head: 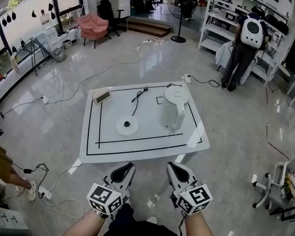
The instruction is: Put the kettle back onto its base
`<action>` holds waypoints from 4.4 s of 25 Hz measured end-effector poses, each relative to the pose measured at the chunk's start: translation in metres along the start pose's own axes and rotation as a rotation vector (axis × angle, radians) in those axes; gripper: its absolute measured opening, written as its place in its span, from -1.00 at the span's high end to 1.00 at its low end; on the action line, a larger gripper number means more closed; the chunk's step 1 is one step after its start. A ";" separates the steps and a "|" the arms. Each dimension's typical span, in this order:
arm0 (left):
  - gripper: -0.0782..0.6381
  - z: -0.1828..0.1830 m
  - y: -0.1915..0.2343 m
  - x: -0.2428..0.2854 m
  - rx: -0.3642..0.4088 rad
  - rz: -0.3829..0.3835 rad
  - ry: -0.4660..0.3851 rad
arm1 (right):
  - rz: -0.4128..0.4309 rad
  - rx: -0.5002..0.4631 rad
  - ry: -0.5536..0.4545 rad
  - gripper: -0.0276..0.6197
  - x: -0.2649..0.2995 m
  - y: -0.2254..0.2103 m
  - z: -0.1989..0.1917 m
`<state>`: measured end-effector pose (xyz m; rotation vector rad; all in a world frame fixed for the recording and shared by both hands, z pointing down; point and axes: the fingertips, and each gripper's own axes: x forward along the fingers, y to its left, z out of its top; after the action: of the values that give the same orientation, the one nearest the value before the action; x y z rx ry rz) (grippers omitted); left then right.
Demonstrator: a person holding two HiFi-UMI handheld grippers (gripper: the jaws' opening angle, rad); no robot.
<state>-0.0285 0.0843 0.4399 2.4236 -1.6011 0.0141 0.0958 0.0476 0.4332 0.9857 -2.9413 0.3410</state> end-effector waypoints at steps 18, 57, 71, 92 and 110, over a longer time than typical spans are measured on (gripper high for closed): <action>-0.21 0.052 0.166 0.098 0.074 -0.122 0.020 | -0.229 -0.008 -0.081 0.07 0.172 -0.057 0.046; -0.21 0.059 0.166 0.175 0.033 -0.225 0.032 | -0.552 -0.041 -0.078 0.07 0.162 -0.186 0.070; -0.21 0.056 0.133 0.216 0.044 -0.161 0.047 | -0.453 -0.015 0.098 0.07 0.175 -0.236 0.018; -0.21 0.055 0.114 0.232 0.040 -0.093 0.036 | -0.316 -0.058 0.270 0.32 0.187 -0.251 -0.016; -0.21 0.052 0.110 0.230 0.007 -0.063 0.023 | -0.305 -0.084 0.263 0.53 0.176 -0.261 -0.013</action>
<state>-0.0430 -0.1753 0.4418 2.4694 -1.5166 0.0363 0.1099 -0.2566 0.5133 1.2467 -2.5044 0.3064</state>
